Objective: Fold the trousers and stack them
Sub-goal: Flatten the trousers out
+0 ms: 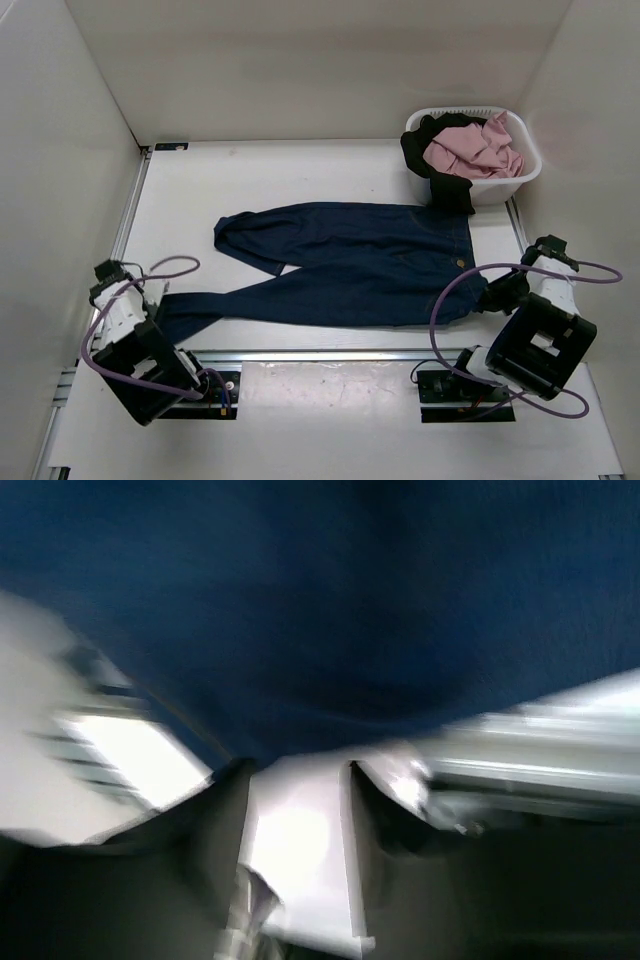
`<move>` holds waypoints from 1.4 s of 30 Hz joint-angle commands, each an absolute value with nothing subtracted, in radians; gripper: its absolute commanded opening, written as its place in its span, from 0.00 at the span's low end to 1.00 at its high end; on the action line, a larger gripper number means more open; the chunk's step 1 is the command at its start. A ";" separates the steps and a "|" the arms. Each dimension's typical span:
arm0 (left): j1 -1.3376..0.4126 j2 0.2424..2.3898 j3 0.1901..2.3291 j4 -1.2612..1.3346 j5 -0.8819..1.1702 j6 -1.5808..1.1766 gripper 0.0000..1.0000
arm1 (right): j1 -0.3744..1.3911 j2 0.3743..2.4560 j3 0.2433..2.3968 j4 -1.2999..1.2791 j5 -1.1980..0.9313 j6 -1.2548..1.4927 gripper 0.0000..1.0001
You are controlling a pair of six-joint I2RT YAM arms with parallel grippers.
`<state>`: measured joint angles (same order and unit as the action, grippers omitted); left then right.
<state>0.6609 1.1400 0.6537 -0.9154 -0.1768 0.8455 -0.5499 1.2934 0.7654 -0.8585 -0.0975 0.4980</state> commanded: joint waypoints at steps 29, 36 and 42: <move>0.715 1.755 1.097 -0.910 -0.017 0.788 0.14 | -0.575 1.356 0.845 -0.844 -0.055 0.494 0.00; 0.673 1.565 1.415 -0.856 0.067 0.778 0.14 | -0.594 1.401 1.087 -0.916 -0.057 0.512 0.00; 0.673 1.454 1.372 -0.847 0.104 0.876 0.14 | -0.633 1.330 1.008 -0.936 -0.064 0.573 0.00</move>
<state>0.6308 1.5093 1.3933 -0.9508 0.1722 0.7982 -0.5690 1.3849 1.0496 -1.0145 -0.1780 0.5392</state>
